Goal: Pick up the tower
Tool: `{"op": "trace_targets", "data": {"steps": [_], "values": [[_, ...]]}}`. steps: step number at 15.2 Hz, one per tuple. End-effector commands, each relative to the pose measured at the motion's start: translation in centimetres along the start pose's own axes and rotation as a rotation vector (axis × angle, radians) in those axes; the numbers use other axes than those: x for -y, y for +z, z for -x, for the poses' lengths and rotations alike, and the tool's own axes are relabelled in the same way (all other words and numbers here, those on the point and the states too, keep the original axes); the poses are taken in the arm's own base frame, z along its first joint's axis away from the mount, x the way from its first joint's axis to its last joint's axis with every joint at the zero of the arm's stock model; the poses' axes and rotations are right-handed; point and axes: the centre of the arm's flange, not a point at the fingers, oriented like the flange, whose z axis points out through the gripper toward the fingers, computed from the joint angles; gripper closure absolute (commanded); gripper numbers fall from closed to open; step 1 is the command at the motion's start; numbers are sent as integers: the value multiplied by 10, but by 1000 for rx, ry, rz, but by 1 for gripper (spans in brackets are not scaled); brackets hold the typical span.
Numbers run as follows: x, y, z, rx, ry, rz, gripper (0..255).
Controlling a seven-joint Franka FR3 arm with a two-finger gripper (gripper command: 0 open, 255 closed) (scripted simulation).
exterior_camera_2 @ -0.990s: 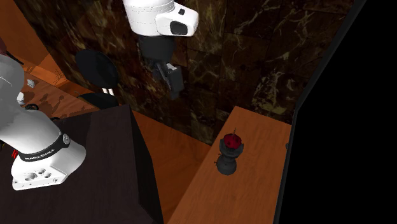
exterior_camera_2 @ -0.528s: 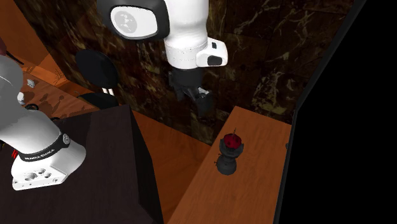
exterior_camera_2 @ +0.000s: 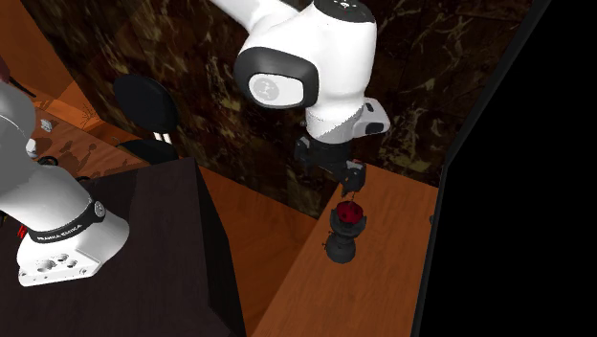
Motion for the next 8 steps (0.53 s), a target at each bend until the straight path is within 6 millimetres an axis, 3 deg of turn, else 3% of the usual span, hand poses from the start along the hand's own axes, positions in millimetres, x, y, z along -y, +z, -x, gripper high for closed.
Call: {"op": "trace_targets", "data": {"steps": [1,5,8], "values": [[-14,19,-10,-4,-41,3,0],[-44,53,-34,-12,-119,9,0],[-48,68,-37,-13,-130,10,0]]}}
